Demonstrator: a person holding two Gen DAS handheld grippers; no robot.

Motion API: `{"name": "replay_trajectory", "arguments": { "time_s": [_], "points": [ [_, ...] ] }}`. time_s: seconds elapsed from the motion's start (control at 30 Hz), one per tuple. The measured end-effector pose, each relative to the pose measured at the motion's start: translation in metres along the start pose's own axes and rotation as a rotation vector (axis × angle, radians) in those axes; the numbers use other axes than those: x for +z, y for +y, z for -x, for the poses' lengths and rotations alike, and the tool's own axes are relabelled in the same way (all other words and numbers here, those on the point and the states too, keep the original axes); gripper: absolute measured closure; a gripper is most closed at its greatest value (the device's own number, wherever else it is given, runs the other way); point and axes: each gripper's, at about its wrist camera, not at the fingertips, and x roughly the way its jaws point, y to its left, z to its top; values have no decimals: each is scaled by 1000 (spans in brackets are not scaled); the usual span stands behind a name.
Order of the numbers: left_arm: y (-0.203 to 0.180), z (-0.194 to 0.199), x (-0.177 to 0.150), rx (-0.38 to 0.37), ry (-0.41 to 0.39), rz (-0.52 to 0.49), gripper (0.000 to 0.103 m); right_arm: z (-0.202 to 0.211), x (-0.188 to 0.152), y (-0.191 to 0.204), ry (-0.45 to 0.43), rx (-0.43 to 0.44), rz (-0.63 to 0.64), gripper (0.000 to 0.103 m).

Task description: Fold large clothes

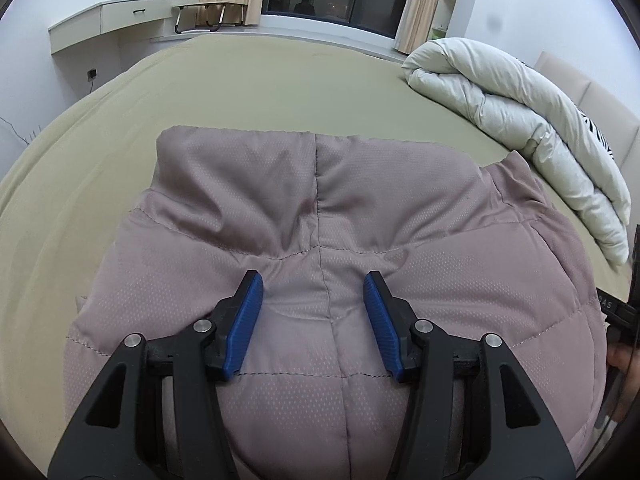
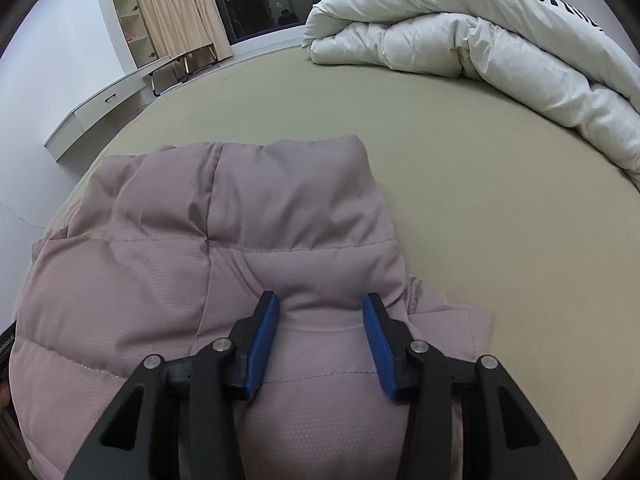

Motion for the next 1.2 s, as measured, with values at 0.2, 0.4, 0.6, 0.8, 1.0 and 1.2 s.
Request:
{"name": "replay_trajectory", "arguments": {
  "time_s": [0.2,0.4,0.6,0.8,1.0,1.2],
  "points": [
    [6,36,7,6,14,-21,51,22,13,12,28,-67,19,56],
    [10,64,14,77,-51,-57,51,62,41,91,-39,130,116,56],
    [11,34,36,88,-5,-59,51,-5,67,180,109,99,308,60],
    [30,15,36,21,3,9,50,-51,76,107,143,272,19,64],
    [44,9,30,-25,-22,42,50,-63,63,83,97,385,-97,67],
    [56,-1,27,-65,4,76,50,-72,60,76,93,407,-137,68]
  ]
}}
